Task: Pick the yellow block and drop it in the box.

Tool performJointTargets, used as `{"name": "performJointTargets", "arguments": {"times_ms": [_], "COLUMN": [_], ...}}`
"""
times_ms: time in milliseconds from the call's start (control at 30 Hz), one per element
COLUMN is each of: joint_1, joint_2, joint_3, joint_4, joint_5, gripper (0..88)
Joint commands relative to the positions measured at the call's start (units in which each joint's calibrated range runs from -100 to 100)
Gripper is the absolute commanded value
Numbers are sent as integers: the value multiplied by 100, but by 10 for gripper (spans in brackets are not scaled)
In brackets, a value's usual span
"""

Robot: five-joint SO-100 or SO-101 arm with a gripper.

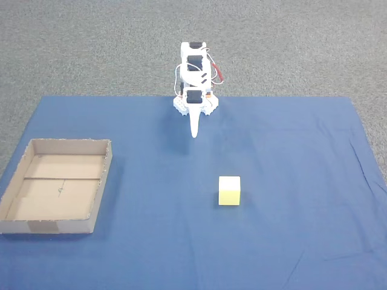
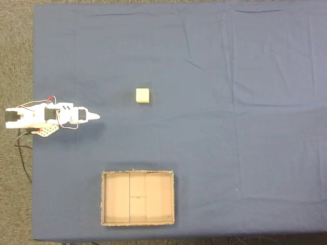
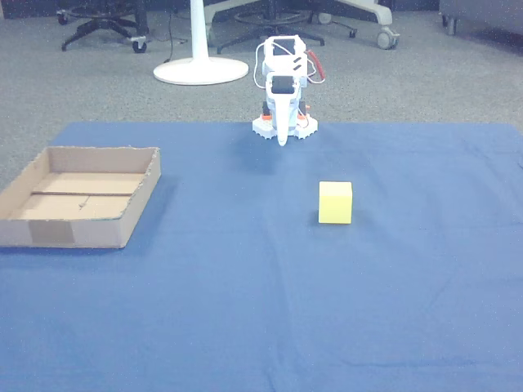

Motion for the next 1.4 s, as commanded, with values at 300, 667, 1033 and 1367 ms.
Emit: {"name": "performJointTargets", "arguments": {"times_ms": [300, 667, 1033, 1367], "joint_1": [168, -358, -1428, -1326], "joint_2": [-19, 5983, 11285, 12965], "joint_3": [89, -7486, -12201, -13160], "joint_4": [-87, 1658, 2823, 2658], "joint_5": [0, -484, -894, -796], "gripper": [2, 271, 394, 402]}}
